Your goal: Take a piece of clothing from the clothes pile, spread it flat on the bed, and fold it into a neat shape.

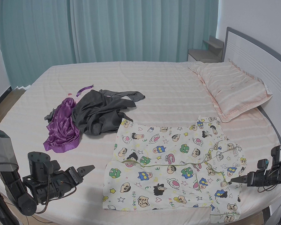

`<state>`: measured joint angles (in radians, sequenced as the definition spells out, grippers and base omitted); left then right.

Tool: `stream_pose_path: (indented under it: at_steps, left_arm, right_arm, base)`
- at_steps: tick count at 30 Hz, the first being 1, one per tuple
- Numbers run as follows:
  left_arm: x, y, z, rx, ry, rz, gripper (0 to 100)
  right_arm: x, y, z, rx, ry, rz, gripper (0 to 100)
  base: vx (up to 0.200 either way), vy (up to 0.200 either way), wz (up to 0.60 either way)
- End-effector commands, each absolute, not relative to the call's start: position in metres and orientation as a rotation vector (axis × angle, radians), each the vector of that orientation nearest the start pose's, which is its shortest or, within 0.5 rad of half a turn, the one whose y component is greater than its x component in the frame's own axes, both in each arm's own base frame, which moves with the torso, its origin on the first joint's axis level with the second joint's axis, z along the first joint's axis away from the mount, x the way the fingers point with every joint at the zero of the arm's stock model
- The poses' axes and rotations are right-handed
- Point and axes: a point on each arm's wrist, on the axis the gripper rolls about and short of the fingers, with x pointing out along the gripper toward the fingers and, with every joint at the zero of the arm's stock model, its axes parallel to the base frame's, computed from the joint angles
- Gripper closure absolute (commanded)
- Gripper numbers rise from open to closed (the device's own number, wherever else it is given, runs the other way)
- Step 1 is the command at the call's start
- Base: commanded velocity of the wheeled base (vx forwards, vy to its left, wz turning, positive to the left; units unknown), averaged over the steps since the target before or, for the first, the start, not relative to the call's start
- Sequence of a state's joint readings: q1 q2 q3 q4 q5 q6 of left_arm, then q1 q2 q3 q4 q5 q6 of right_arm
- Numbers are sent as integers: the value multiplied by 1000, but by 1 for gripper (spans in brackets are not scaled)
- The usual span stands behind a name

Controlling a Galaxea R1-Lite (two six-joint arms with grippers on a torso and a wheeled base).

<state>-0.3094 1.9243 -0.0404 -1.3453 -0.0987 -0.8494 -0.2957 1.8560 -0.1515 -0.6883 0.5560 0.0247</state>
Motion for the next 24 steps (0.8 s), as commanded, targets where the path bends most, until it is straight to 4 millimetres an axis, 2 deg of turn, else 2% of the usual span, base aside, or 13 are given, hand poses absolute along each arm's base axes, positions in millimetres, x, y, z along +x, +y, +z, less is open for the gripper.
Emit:
stream_pose_path:
  at_steps: [1,8,13,14,15,17,18,20,24]
  left_arm:
    - [204,-67,30,-763,707,-125,0]
    - [248,-94,1,-724,704,-117,0]
    - [290,-134,-15,-683,658,-170,0]
    - [290,-134,-15,-683,658,-170,0]
    - [301,-149,-18,-651,666,-197,0]
    - [309,-167,-17,-640,666,-229,0]
    - [309,-167,-17,-640,666,-229,0]
    - [317,-185,-16,-644,668,-262,0]
    - [324,-199,-20,-646,686,-274,0]
  right_arm:
    - [188,-37,27,416,894,265,0]
    - [185,-33,25,425,913,298,0]
    - [185,-33,25,424,912,300,0]
    - [185,-33,25,424,912,300,0]
    - [185,-33,25,423,912,301,0]
    - [184,-32,24,424,916,303,0]
    - [184,-32,24,424,916,303,0]
    - [184,-32,24,425,914,306,0]
    - [183,-32,24,423,915,308,0]
  base:
    - [0,0,0]
    - [0,0,0]
    - [0,0,0]
    - [0,0,0]
    - [0,0,0]
    - [0,0,0]
    - [0,0,0]
    - [0,0,0]
    - [0,0,0]
